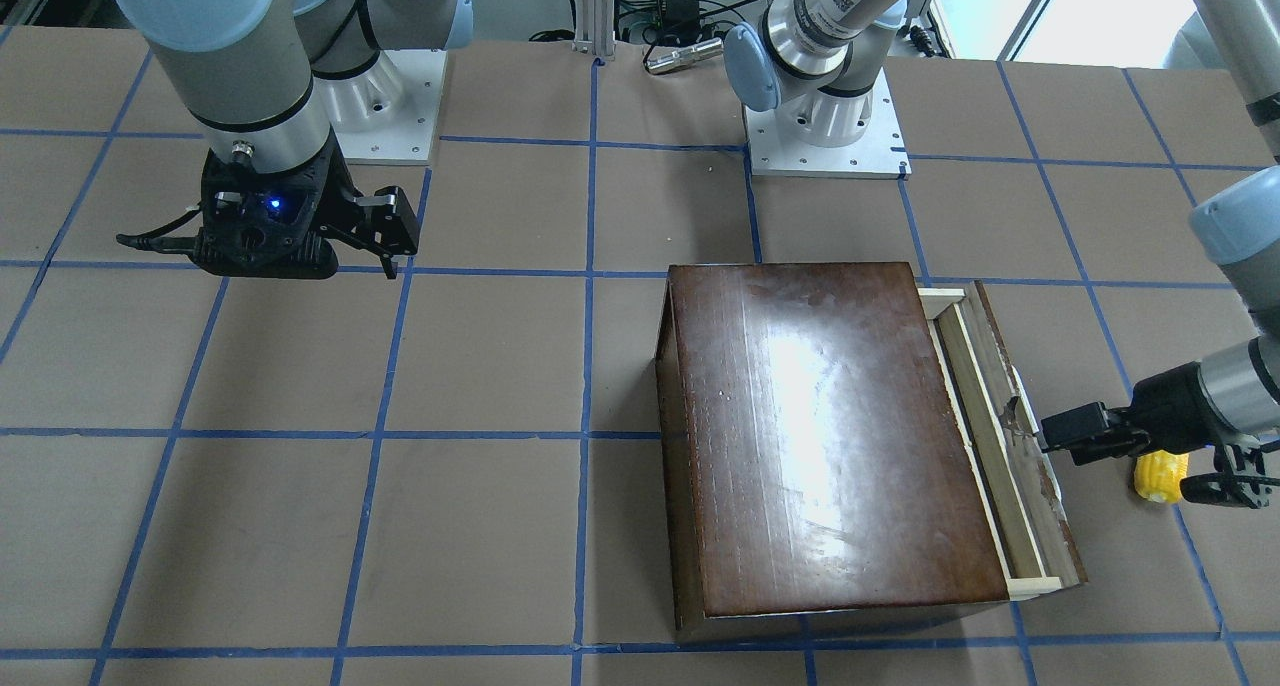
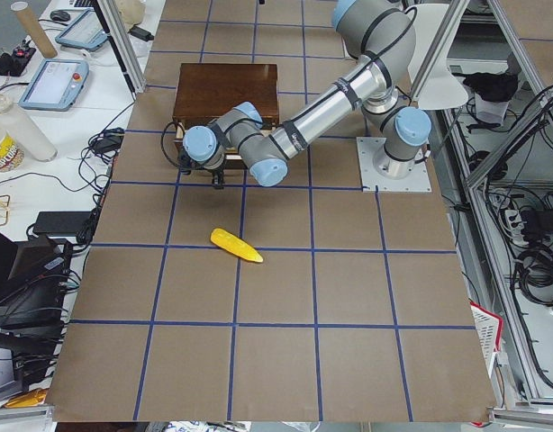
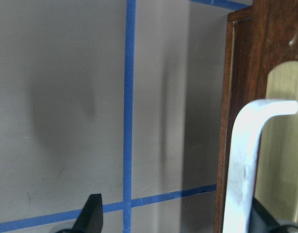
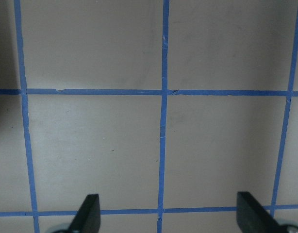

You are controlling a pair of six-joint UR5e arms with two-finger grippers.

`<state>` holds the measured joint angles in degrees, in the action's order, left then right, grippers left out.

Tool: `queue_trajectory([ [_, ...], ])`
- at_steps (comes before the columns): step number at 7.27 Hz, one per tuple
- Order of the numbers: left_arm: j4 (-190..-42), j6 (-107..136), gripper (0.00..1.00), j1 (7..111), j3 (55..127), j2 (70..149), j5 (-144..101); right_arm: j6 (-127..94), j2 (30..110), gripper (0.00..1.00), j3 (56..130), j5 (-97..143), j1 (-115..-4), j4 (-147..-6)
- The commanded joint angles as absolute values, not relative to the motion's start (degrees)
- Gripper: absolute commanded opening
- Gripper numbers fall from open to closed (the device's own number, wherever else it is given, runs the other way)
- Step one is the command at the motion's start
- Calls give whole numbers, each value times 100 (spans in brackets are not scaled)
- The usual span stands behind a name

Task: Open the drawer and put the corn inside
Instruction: 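Pull the drawer outward from the cabinet with the left gripper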

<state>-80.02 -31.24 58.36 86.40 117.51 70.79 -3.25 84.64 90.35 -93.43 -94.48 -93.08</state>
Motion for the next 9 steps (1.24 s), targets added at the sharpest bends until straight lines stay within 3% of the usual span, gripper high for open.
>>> queue_trajectory([
  [1,-8024,-3295,96,5740,8622,11751,7093,-325,8464,100,9035,-9343,-9448,-9308],
  [9,-8183,-3751,96,5607,8385,11804,7382,-325,8464,100,9035,-9343,-9448,-9308],
])
